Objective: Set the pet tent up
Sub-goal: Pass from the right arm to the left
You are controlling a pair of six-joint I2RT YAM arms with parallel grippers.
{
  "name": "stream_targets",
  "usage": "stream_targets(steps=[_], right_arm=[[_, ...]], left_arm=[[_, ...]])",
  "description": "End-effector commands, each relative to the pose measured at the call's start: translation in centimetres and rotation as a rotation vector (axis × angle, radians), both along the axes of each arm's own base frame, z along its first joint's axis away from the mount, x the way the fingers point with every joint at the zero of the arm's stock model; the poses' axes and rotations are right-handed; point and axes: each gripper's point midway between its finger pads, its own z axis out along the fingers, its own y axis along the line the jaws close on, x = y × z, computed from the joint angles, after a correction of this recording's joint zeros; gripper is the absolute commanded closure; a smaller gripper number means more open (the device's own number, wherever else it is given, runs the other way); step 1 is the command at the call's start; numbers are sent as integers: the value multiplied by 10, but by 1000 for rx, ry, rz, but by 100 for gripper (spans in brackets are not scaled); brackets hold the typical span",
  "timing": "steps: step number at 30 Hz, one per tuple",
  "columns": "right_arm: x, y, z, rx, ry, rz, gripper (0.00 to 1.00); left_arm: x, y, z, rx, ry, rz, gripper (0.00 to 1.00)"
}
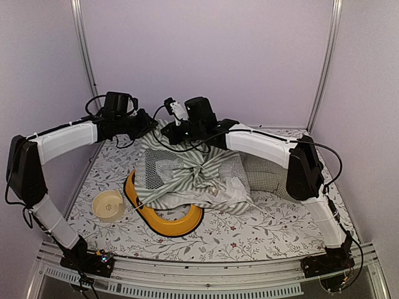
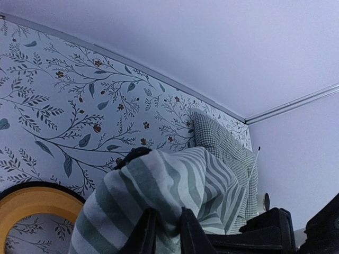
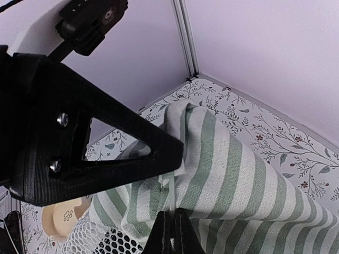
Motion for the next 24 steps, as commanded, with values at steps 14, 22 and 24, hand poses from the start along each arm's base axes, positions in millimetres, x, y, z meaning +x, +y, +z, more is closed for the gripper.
stream_targets(steps=[14, 22, 24], right_arm=[[-9, -8, 26, 12, -29, 5, 50], [-12, -36, 18, -69, -4, -45, 34], [-8, -39, 6, -101, 11, -50, 36]], left_arm=[[34, 20, -13, 5, -17, 44, 100], [55, 44, -2, -50, -51, 34, 100], [56, 47, 1, -52, -58, 33, 100]])
